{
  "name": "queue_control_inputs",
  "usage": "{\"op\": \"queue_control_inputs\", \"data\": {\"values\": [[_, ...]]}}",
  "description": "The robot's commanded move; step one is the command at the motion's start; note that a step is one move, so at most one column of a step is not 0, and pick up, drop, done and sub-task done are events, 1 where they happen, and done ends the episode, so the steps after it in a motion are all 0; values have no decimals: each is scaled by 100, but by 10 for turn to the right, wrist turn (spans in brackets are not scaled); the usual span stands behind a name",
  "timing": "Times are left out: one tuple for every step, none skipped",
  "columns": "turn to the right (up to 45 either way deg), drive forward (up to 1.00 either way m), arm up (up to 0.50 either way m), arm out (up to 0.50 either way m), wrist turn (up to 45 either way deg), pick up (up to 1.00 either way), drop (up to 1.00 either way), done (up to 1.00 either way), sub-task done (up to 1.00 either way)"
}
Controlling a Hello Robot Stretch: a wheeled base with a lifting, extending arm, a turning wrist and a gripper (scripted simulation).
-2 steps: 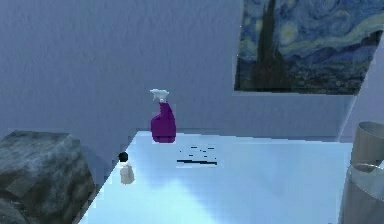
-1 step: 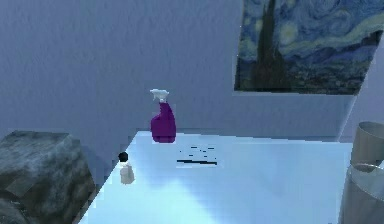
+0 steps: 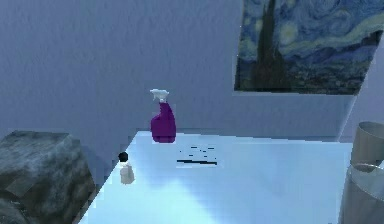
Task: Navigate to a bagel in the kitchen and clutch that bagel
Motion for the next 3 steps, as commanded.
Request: {"op": "queue_control_inputs", "data": {"values": [[0, 0, 0, 0, 450, 0, 0, 0, 0], [0, 0, 0, 0, 450, 0, 0, 0, 0], [0, 0, 0, 0, 330, 0, 0, 0, 0]]}}
